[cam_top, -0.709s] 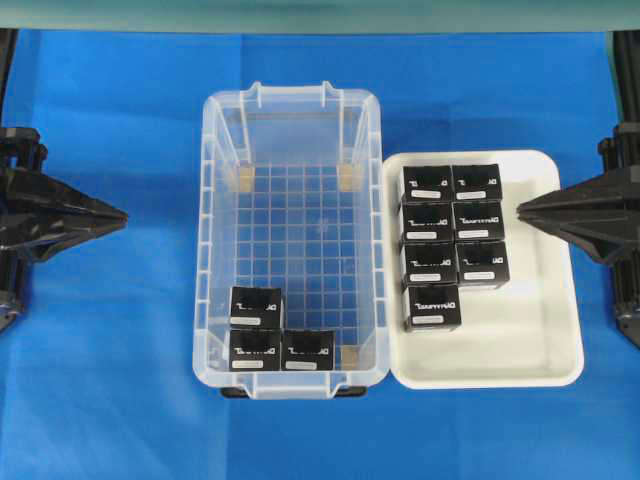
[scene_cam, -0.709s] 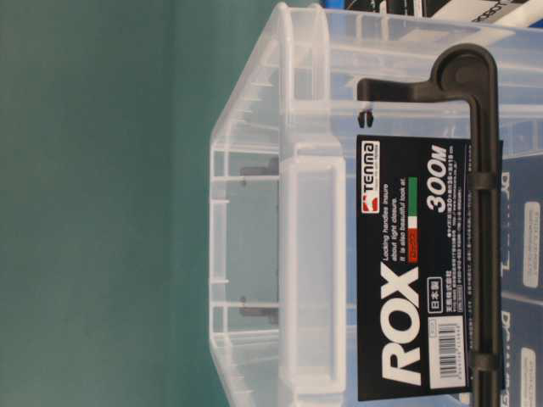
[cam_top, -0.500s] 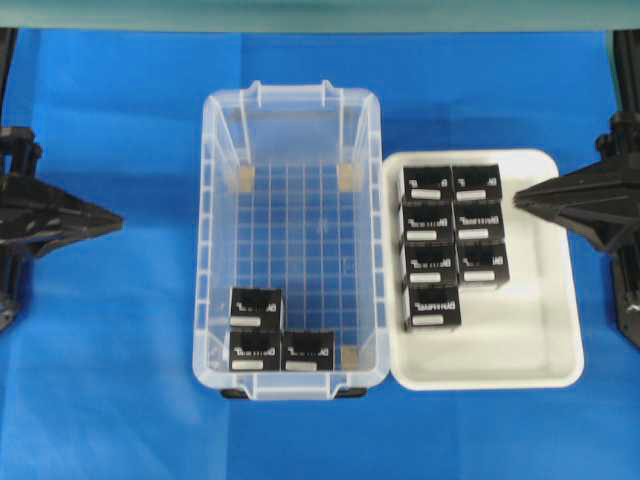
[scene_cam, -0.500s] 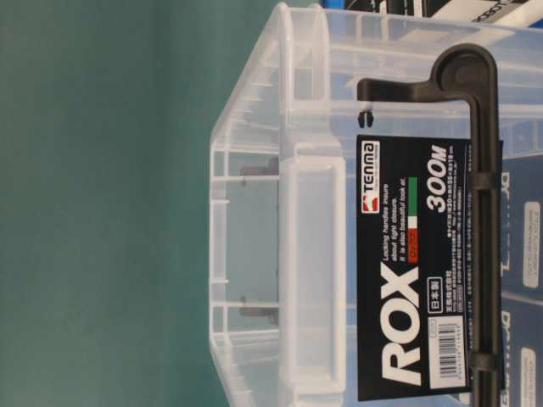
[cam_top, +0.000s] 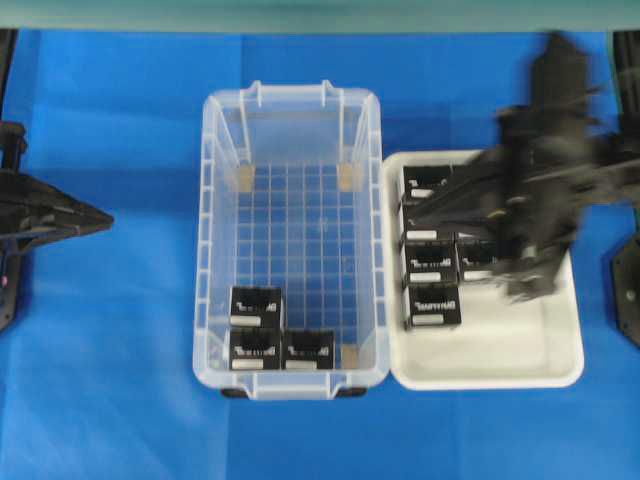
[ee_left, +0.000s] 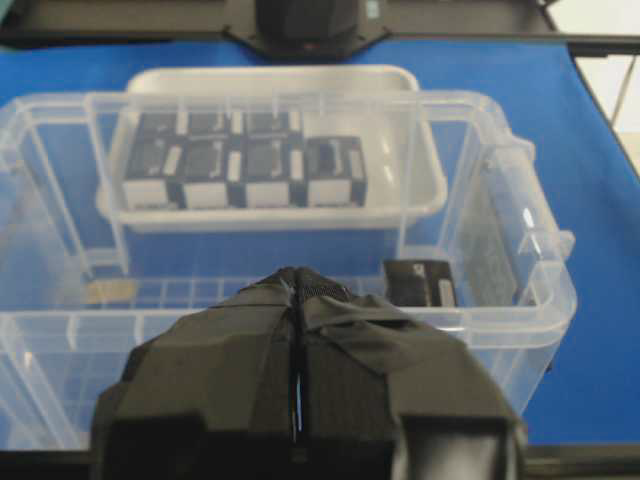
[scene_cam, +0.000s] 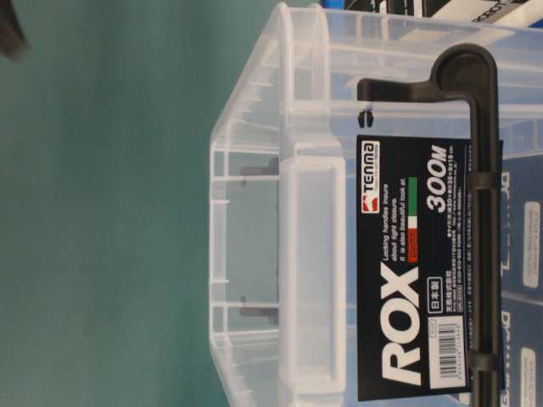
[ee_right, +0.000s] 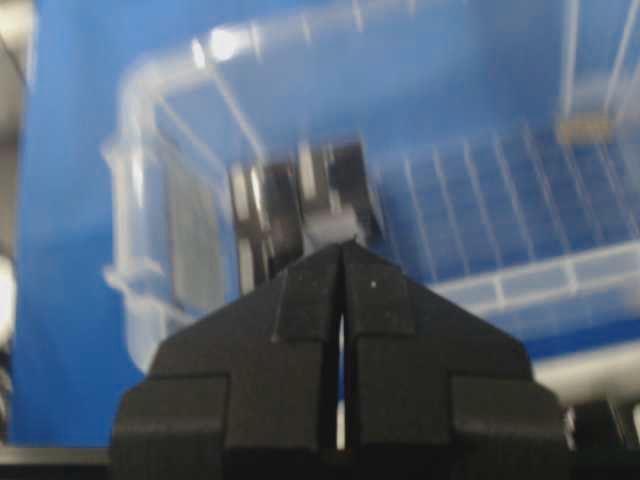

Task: Pick the box from inside the plastic case
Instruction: 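Move the right gripper from rest over the clear plastic case, then lower the right gripper onto the upper-left black box in the case and close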

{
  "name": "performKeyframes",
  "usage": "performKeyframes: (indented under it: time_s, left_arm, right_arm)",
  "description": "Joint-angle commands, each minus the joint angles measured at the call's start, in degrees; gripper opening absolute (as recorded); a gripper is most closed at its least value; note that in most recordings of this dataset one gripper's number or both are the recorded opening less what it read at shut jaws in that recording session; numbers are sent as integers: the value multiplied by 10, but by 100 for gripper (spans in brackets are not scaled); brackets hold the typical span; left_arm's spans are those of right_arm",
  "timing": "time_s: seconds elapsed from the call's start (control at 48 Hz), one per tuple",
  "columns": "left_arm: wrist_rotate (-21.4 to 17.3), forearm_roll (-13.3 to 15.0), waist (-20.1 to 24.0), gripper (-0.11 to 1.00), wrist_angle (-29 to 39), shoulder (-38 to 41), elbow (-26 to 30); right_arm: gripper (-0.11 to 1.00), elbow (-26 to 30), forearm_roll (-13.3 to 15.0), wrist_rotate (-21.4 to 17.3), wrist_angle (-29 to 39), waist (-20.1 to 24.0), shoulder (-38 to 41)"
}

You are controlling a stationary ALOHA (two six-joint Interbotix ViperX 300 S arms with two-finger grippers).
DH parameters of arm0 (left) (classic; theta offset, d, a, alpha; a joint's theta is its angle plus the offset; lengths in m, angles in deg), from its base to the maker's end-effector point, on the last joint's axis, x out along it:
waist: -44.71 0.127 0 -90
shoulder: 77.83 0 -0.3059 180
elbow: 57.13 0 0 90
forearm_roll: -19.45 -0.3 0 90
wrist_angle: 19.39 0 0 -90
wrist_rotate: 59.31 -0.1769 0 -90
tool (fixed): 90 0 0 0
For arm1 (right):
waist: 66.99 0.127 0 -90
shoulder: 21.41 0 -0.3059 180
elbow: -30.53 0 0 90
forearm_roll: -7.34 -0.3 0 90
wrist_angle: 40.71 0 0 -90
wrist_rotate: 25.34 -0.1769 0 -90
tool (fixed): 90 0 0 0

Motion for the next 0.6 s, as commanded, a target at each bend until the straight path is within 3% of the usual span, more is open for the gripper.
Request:
performKeyframes:
  time_s: [0.0, 0.229, 0.396, 0.584]
  left_arm:
    - [0, -1, 1, -7, 3, 4, 15]
    - [-5, -2, 11, -7, 23, -1, 16]
    - [-4, -1, 10, -7, 23, -4, 18]
    - [-1, -1, 10, -7, 23, -5, 22]
  right_arm:
    - [-2, 79, 3, 1, 82, -2, 74]
    - [-2, 243, 23, 4, 246, -3, 223]
    - [-2, 321, 30, 23, 281, 3, 294]
    - [-2, 368, 29, 52, 298, 14, 364]
